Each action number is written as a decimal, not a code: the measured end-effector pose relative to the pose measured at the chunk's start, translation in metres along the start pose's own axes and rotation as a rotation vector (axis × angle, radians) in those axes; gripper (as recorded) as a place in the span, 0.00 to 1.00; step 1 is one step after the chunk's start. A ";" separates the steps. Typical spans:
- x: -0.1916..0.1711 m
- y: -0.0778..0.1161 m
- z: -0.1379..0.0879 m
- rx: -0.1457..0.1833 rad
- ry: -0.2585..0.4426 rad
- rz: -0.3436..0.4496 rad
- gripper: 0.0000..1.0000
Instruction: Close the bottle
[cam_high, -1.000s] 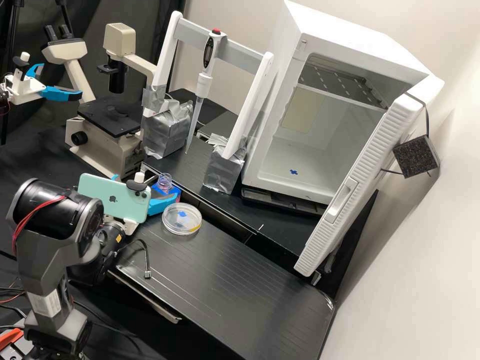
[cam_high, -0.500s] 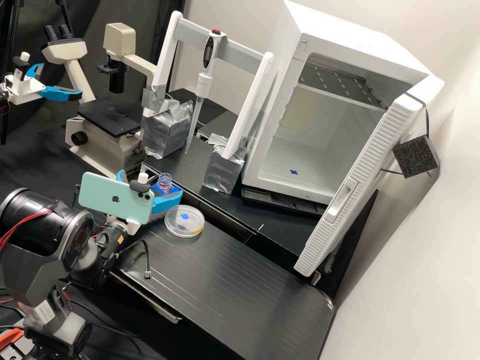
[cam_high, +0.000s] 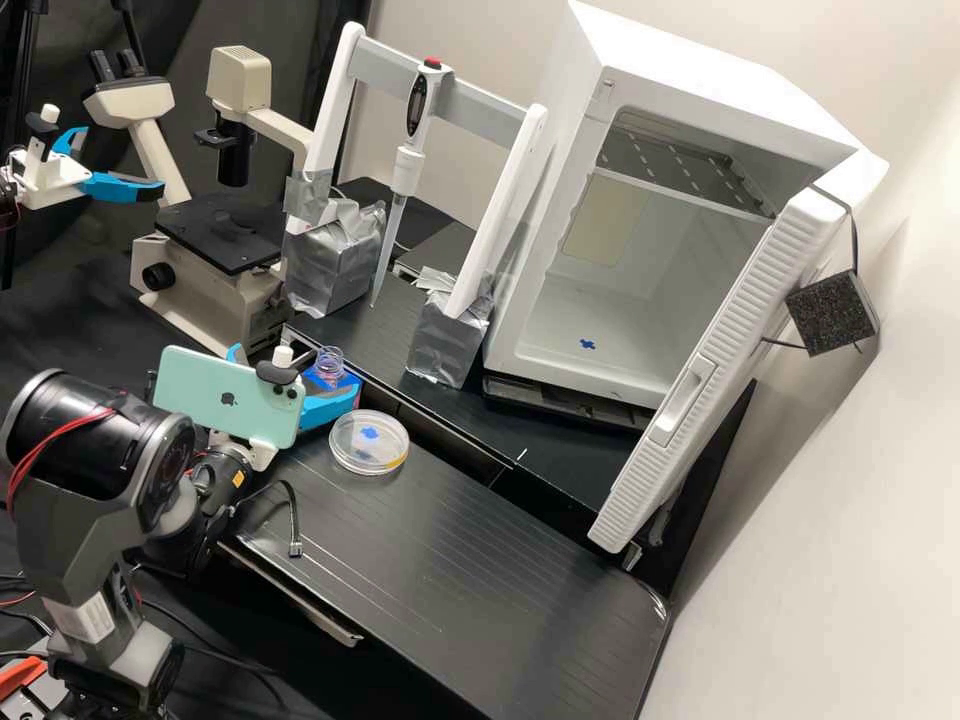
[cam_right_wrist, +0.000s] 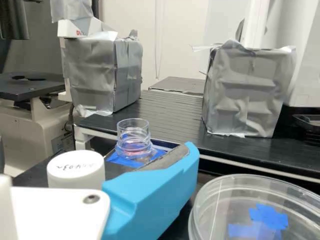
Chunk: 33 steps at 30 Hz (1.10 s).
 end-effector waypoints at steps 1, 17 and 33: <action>0.000 0.000 0.000 0.000 0.000 0.000 0.00; 0.000 0.000 0.000 0.001 -0.001 0.001 0.00; -0.003 -0.003 -0.001 0.005 -0.003 -0.003 0.00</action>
